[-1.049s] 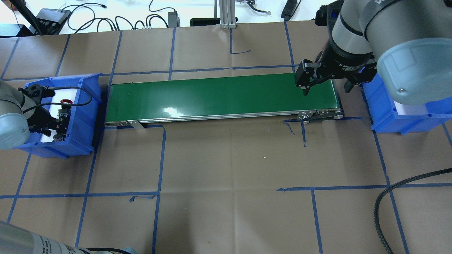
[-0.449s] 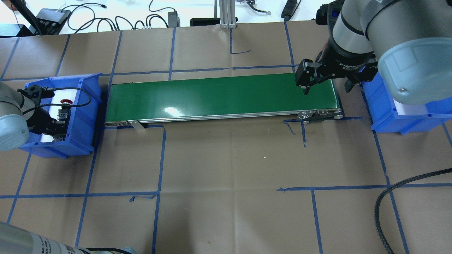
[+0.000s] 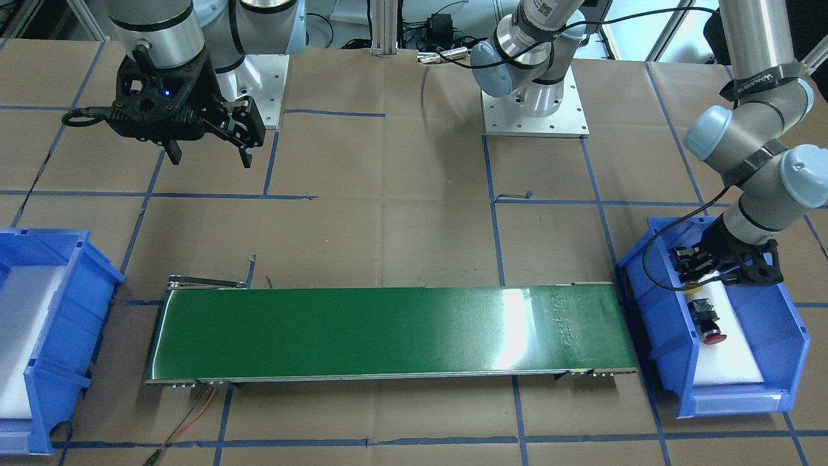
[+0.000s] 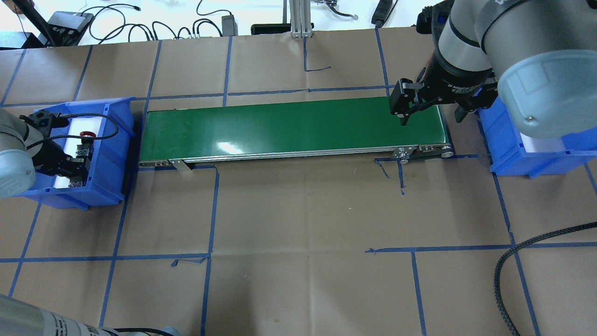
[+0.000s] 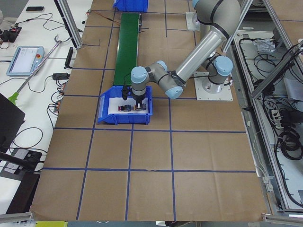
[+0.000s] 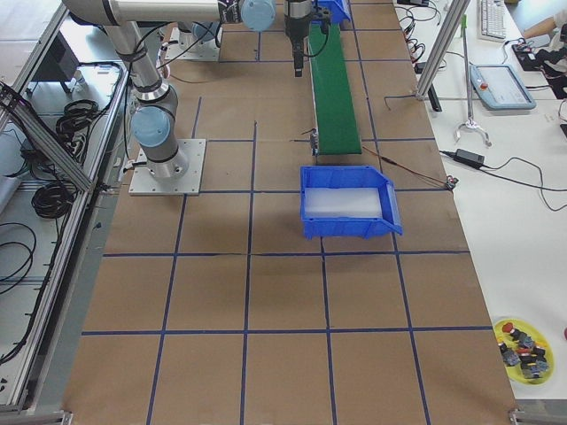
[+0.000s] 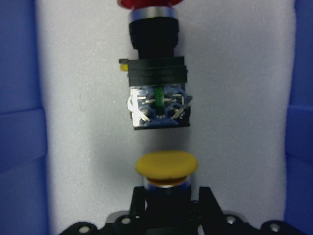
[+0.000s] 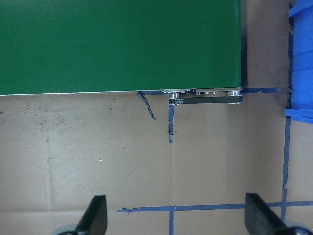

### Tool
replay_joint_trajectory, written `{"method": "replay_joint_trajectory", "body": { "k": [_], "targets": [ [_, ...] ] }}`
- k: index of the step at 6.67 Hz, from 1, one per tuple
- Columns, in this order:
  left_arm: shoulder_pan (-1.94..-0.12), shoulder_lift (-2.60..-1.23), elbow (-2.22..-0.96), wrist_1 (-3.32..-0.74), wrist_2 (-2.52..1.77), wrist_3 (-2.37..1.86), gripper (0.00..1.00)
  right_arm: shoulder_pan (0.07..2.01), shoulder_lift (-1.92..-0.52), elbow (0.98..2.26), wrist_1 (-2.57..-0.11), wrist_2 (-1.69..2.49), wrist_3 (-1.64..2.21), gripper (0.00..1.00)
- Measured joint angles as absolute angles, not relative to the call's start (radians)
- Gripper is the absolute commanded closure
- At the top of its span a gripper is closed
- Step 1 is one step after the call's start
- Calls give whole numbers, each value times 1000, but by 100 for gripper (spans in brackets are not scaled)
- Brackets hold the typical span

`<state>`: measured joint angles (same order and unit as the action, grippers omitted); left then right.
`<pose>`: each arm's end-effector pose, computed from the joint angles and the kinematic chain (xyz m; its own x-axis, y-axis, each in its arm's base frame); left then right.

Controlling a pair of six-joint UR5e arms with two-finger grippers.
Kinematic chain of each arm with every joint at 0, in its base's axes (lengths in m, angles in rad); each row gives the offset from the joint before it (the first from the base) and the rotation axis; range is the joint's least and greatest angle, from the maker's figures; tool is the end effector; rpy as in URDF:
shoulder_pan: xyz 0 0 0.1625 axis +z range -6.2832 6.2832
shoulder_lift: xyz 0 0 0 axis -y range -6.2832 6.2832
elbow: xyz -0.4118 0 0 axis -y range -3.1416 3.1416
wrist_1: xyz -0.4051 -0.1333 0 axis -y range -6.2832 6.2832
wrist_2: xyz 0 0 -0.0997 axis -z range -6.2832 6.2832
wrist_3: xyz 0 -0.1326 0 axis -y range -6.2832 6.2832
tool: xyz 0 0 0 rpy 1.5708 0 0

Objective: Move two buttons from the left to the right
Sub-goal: 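Lower the left gripper and grasp the yellow-capped button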

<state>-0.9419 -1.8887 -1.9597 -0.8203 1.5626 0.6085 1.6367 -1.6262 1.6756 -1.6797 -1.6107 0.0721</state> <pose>0.2103 -0.5175 0.1625 -0.9996 -0.0206 -0.0182 -0.0198 0.9990 -0.0405 0.1599 -0.4797 0.4273 -0.9993 0.0085 0.0354 0.0063 0.9980 -0.0622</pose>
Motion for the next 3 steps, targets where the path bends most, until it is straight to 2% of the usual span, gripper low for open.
{"method": "replay_joint_trajectory", "body": {
  "k": [3],
  "targets": [
    [-938, -1858, -1929, -850, 1566, 609, 95, 1637, -1626, 1675, -1680, -1611, 72, 0]
  ]
}}
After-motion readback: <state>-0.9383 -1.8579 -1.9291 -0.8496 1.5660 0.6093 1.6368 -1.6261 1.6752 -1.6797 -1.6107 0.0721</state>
